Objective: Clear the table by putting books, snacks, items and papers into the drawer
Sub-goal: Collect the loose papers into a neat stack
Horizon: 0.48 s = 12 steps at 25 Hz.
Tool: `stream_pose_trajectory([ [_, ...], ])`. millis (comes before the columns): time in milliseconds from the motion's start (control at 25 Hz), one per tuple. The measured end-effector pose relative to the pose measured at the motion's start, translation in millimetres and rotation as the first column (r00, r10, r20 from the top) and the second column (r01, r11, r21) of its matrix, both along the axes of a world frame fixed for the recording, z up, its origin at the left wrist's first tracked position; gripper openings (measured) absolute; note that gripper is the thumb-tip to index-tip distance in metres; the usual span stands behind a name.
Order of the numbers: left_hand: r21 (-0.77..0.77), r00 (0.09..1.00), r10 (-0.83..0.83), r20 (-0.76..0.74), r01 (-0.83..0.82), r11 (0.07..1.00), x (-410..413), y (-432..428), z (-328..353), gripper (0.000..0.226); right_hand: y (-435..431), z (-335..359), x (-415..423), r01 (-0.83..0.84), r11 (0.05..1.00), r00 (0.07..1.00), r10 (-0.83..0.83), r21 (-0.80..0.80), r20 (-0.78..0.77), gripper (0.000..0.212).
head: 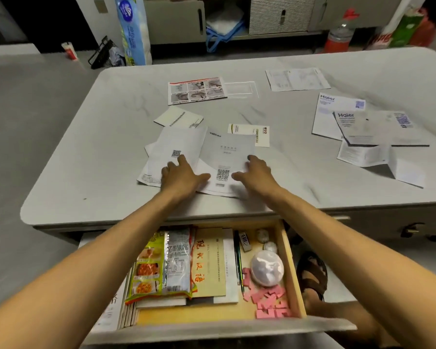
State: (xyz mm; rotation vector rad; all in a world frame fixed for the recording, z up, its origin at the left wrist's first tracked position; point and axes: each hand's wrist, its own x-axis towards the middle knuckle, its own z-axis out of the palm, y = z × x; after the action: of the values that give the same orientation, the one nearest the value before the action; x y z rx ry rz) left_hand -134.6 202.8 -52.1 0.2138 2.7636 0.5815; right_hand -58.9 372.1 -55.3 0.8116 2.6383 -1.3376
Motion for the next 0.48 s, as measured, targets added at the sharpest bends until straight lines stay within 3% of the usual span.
stream_pose_trajectory([
  [40, -0.077, 1.000, -0.027, -0.002, 0.027, 0.997, -1, 4, -4, 0.098, -3, -2, -5, 0.138, 0.968, 0.988, -0.151, -0.208, -0.045, 0.053],
  [80, -0.137, 0.999, -0.050, -0.008, 0.049, 0.989, 0, 7, -8, 0.099, -5, -1, -6, 0.247, 0.865, 0.956, -0.291, -0.437, -0.037, 0.048],
  [120, -0.178, 0.998, -0.065, -0.018, 0.061, 0.982, 1, 9, -10, 0.099, -7, -4, -9, 0.287, 0.749, 0.930, -0.367, -0.597, -0.013, 0.040],
  [160, -0.202, 0.997, -0.074, -0.036, 0.065, 0.977, 2, 9, -12, 0.097, -9, -8, -11, 0.285, 0.698, 0.922, -0.387, -0.657, -0.011, 0.032],
  [320, -0.130, 0.987, -0.048, -0.152, 0.028, 0.991, 6, 3, -13, 0.087, -13, -25, -5, 0.189, 0.871, 0.948, -0.282, -0.454, -0.146, 0.031],
  [480, -0.009, 0.916, -0.062, -0.397, 0.064, 0.998, 8, -4, 5, 0.083, -11, -12, 6, 0.058, 0.765, 0.906, -0.310, -0.641, -0.288, 0.024],
])
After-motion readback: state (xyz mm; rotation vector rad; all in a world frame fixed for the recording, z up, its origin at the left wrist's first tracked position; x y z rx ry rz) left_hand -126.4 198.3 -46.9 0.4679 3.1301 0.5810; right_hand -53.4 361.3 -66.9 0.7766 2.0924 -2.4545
